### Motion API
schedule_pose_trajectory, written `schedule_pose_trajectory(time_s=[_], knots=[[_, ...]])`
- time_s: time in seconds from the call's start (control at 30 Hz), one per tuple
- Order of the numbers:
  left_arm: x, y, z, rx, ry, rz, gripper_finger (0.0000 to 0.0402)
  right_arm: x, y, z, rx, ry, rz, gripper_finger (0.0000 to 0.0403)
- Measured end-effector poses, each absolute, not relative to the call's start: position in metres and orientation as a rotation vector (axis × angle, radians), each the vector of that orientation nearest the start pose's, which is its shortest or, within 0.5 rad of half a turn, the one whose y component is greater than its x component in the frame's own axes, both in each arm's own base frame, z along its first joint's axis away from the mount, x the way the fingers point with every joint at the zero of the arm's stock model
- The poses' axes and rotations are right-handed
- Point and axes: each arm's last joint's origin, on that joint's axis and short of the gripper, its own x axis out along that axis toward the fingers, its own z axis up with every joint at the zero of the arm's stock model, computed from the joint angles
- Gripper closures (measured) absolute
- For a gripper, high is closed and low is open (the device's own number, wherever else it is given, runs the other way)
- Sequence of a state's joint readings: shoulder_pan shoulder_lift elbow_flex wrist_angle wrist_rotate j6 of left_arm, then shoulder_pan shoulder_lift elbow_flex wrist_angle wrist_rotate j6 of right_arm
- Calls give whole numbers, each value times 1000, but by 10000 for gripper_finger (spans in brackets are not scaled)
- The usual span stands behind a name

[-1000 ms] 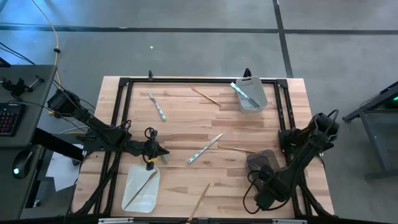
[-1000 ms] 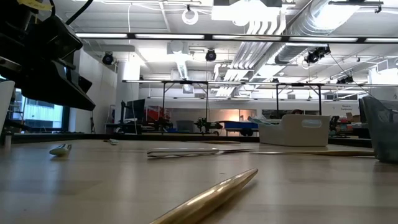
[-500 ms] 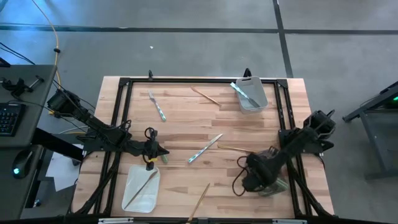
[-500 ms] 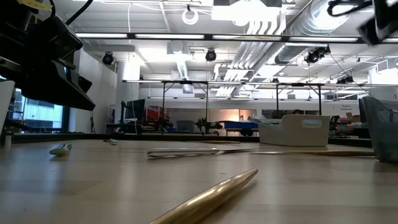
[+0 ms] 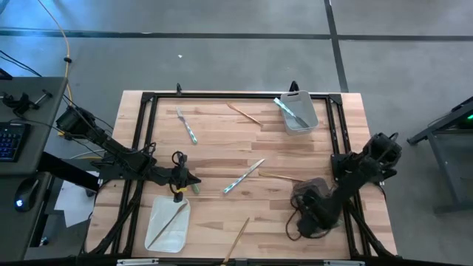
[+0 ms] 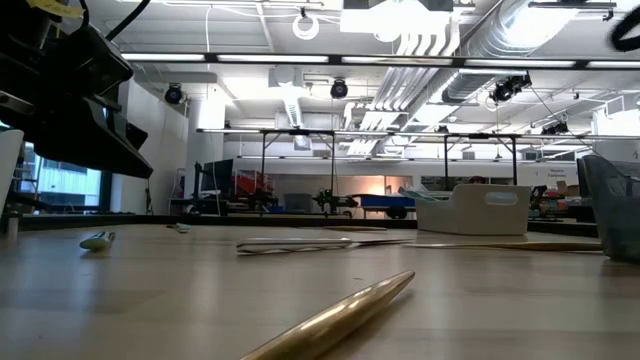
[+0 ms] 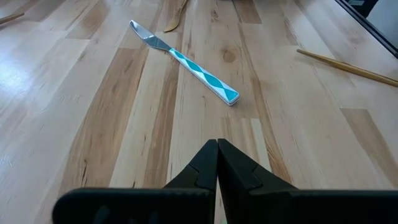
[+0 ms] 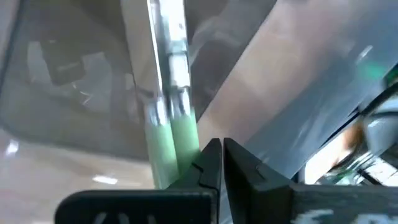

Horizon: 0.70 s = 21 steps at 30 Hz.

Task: Sort silverware by color (type)
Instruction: Put the green table knife into the black bin

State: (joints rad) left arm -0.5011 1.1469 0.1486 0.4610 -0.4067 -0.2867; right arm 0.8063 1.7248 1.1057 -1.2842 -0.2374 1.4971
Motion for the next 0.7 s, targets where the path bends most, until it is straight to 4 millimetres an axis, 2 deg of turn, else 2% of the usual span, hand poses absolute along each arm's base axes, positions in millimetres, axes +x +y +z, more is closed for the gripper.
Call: schedule_pose_trajectory(time_s=[0.37, 0.53, 0.7], knots=[[160, -74, 123, -46, 489, -22, 401, 151, 231, 178, 564, 1817, -775, 403], [160, -74, 123, -45, 489, -22, 401, 142, 238, 177, 579, 1803, -806, 403], [160, -74, 123, -47, 489, -22, 401, 140, 236, 178, 542, 1758, -834, 403]])
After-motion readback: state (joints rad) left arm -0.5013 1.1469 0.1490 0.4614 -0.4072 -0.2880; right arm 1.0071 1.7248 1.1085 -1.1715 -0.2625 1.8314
